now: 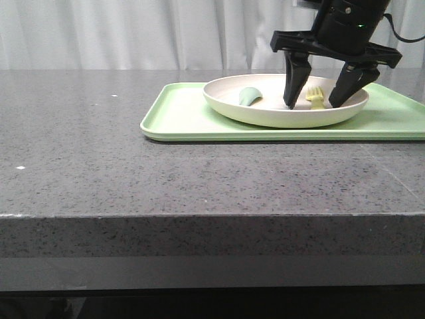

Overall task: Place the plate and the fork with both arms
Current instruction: 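Lower the right gripper onto the yellow fork and grasp it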

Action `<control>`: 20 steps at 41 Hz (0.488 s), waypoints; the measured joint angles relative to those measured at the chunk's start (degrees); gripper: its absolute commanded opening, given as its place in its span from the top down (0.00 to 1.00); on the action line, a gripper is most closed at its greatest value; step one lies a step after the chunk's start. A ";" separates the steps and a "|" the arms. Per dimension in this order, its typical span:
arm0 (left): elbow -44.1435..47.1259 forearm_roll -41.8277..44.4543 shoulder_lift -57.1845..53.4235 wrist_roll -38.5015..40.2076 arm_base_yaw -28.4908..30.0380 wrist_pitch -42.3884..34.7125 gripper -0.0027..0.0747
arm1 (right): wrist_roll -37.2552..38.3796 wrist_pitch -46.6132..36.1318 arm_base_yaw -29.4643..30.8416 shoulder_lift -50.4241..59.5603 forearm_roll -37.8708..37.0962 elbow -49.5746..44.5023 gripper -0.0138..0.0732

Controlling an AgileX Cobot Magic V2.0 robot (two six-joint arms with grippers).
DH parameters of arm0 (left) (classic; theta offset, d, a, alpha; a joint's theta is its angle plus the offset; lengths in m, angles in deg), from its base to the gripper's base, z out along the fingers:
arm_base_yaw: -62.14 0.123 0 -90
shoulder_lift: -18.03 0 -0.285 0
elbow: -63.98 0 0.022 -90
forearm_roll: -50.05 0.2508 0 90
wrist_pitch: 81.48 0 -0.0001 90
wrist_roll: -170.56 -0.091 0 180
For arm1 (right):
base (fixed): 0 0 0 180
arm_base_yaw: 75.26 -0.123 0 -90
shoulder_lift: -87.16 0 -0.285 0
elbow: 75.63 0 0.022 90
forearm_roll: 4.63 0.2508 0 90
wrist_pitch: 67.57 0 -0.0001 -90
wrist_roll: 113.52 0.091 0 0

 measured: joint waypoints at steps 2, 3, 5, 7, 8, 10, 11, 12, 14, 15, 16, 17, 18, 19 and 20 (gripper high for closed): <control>0.00 0.00 0.00 0.00 0.00 0.00 0.99 | 0.00 0.00 0.00 0.00 -0.08 0.00 0.36; 0.00 0.00 0.00 0.00 0.00 0.00 0.99 | 0.00 0.00 0.00 0.00 -0.08 0.00 0.40; 0.00 0.00 0.00 0.00 0.00 0.00 0.99 | 0.00 0.25 0.00 0.00 -0.24 0.00 0.50; 0.00 0.00 0.00 0.00 0.00 0.00 0.99 | 0.00 0.55 0.00 0.00 -0.24 0.00 0.59; 0.00 0.00 0.00 0.00 0.00 0.00 0.99 | 0.00 0.55 0.00 0.00 -0.24 0.00 0.65; 0.00 0.00 0.00 0.00 0.00 0.00 0.99 | 0.00 0.80 0.00 -0.05 -0.24 0.00 0.75; 0.00 0.00 0.00 0.00 0.00 0.00 0.99 | 0.09 0.83 0.00 -0.14 -0.24 0.00 0.79; 0.00 0.00 0.00 0.00 0.00 0.00 0.99 | 0.09 0.83 0.00 -0.14 0.05 0.00 0.82; 0.00 0.00 0.00 0.00 0.00 0.00 0.99 | 0.09 0.83 -0.12 -0.14 0.30 0.00 0.89; 0.00 0.00 0.00 0.00 0.00 0.00 0.99 | 0.09 0.83 -0.10 -0.14 0.39 0.00 0.90; 0.00 0.00 0.00 0.00 0.00 0.00 0.99 | 0.09 0.83 -0.14 -0.14 0.39 0.00 0.93; 0.00 0.00 0.00 0.00 0.00 0.00 0.99 | 0.09 0.83 -0.14 -0.14 0.39 0.00 0.95; 0.00 0.00 0.00 0.00 0.00 0.00 0.99 | 0.09 0.83 -0.14 -0.14 0.39 0.00 0.96; 0.00 0.00 0.00 0.00 0.00 0.00 0.99 | 0.09 0.83 -0.14 -0.14 0.39 0.08 0.97; 0.00 0.00 0.00 0.00 0.00 0.00 0.99 | 0.09 0.83 -0.24 -0.14 0.39 0.08 0.98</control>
